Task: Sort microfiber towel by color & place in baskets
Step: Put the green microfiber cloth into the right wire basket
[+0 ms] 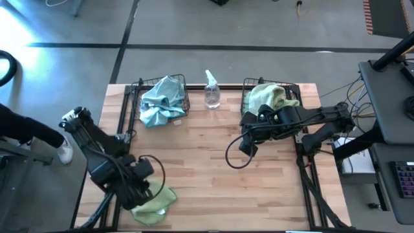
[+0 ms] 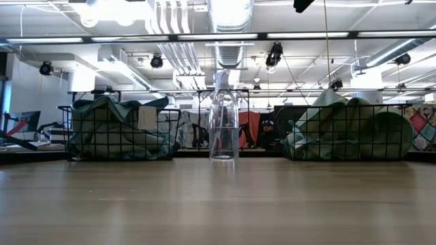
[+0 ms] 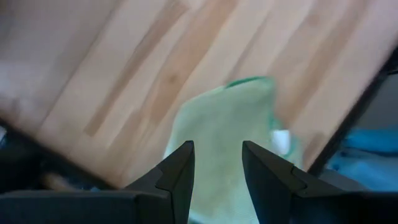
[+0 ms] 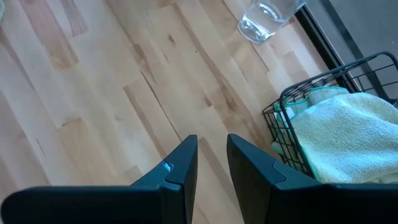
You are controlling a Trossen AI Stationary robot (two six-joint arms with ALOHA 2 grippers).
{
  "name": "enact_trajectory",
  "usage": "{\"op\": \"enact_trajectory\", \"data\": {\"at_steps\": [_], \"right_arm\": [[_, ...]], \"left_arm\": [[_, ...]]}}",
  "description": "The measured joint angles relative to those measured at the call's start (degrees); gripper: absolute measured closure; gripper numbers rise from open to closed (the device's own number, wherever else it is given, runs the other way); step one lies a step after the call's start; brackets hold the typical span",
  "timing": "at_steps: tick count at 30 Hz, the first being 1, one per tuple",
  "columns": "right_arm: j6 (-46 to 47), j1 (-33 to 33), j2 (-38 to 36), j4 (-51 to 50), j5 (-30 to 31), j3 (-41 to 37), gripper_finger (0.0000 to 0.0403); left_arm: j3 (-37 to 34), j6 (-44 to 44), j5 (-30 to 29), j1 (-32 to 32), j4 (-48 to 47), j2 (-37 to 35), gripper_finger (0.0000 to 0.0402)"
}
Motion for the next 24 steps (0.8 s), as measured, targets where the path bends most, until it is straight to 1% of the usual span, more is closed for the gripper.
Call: {"op": "enact_trajectory", "data": {"at_steps": [3,13,19,24], "right_arm": [[0.09,0.0,0.0,0.01,0.0,0.0,0.0321],[2.7,0.0,0.0,0.03,0.02,0.0,0.0321],[3.37,0.0,0.0,0.05,0.04,0.0,0.0321],[3.56,0.0,0.0,0.05,0.07,0.0,0.0321]], "left_arm": [[0.0,-3.17,0.61,-1.0,-1.69,0.25,0.0283],[-0.11,-10.4,0.52,-6.07,-1.39,3.47,0.0283],[-0.11,-16.55,0.54,-9.8,-1.22,5.74,0.0283],[-0.11,-20.05,0.54,-11.28,0.38,7.79,0.0283]]}}
